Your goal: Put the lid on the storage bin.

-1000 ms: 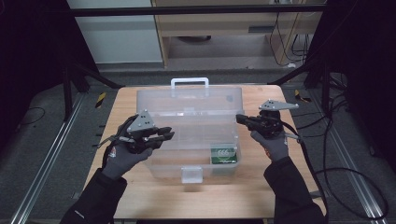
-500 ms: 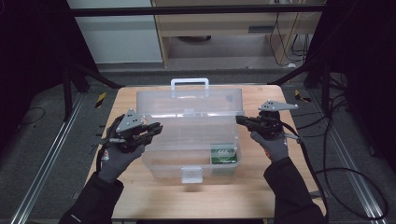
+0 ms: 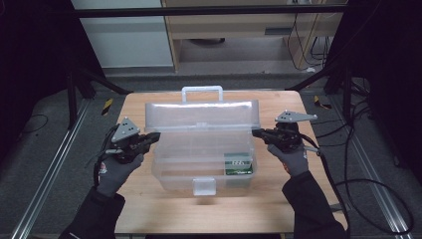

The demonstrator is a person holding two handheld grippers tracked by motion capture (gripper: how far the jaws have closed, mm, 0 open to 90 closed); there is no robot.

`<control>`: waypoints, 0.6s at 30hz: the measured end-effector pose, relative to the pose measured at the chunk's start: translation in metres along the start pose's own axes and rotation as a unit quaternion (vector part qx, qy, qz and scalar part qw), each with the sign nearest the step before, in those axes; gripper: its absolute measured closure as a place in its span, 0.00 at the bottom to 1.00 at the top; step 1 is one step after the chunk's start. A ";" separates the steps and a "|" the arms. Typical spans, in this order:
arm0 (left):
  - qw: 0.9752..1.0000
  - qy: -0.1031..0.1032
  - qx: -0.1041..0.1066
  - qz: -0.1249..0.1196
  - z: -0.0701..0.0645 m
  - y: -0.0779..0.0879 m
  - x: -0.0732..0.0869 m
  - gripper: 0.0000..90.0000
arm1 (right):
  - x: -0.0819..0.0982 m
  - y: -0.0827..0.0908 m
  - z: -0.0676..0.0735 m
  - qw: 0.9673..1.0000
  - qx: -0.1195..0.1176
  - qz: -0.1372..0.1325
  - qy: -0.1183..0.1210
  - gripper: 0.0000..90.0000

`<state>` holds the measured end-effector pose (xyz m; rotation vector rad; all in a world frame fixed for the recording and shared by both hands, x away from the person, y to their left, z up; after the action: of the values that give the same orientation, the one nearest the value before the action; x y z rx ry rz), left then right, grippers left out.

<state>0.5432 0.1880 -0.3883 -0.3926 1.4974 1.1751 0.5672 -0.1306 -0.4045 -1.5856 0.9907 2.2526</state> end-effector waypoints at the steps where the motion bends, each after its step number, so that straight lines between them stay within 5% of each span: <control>1: 1.000 0.001 -0.002 0.000 0.002 0.001 0.001 0.96 | 0.001 0.000 0.001 1.000 -0.001 0.001 -0.001 1.00; 18: 1.000 0.006 0.012 0.020 0.003 0.000 0.033 0.97 | 0.024 0.011 0.012 1.000 0.011 0.018 0.023 1.00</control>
<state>0.5348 0.2023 -0.4175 -0.3548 1.5342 1.1876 0.5434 -0.1361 -0.4192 -1.6305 1.0592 2.2305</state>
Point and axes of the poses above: each handheld gripper's, and its own axes: y roughly backward along the jaws, x roughly out of its underside, z roughly to its left, the point moved 10 cm from there along -y, roughly forward along the jaws, and after that the axes turned 7 degrees about -x, right-handed, at the moved point
